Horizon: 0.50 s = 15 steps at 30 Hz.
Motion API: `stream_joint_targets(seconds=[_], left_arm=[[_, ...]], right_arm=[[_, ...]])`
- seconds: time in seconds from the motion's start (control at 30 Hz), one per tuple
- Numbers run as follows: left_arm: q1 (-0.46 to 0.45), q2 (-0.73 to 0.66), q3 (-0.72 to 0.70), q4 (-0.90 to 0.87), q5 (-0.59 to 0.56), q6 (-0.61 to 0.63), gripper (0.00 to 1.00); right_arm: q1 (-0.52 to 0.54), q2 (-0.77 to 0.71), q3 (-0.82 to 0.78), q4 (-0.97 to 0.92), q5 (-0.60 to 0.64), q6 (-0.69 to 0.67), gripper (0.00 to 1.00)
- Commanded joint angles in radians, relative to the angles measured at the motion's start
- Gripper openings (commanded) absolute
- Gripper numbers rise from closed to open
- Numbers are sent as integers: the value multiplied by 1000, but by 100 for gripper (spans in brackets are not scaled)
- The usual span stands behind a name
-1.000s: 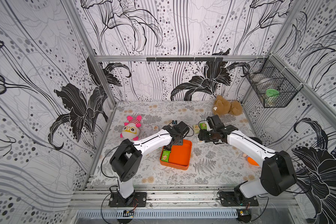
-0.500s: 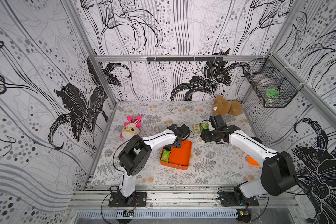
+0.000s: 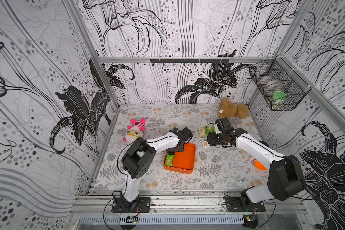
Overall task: Take the cookies out of the storage box
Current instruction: Pick up the cookie from the storage box.
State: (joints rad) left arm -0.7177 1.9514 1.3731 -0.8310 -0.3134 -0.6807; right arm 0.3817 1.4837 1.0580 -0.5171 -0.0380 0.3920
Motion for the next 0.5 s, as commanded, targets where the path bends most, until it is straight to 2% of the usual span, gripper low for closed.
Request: stream_joint_targets(seconds=[0.0, 0.2, 0.47], left_arm=[[6, 23, -14, 37, 24, 10, 64], [-4, 14, -15, 70, 78, -11, 64], [-23, 1, 36, 19, 57, -26, 64]], right_arm=[[-7, 15, 20, -35, -8, -27, 73], [-11, 16, 30, -40, -8, -33, 73], [-14, 25, 35, -38, -19, -31, 73]])
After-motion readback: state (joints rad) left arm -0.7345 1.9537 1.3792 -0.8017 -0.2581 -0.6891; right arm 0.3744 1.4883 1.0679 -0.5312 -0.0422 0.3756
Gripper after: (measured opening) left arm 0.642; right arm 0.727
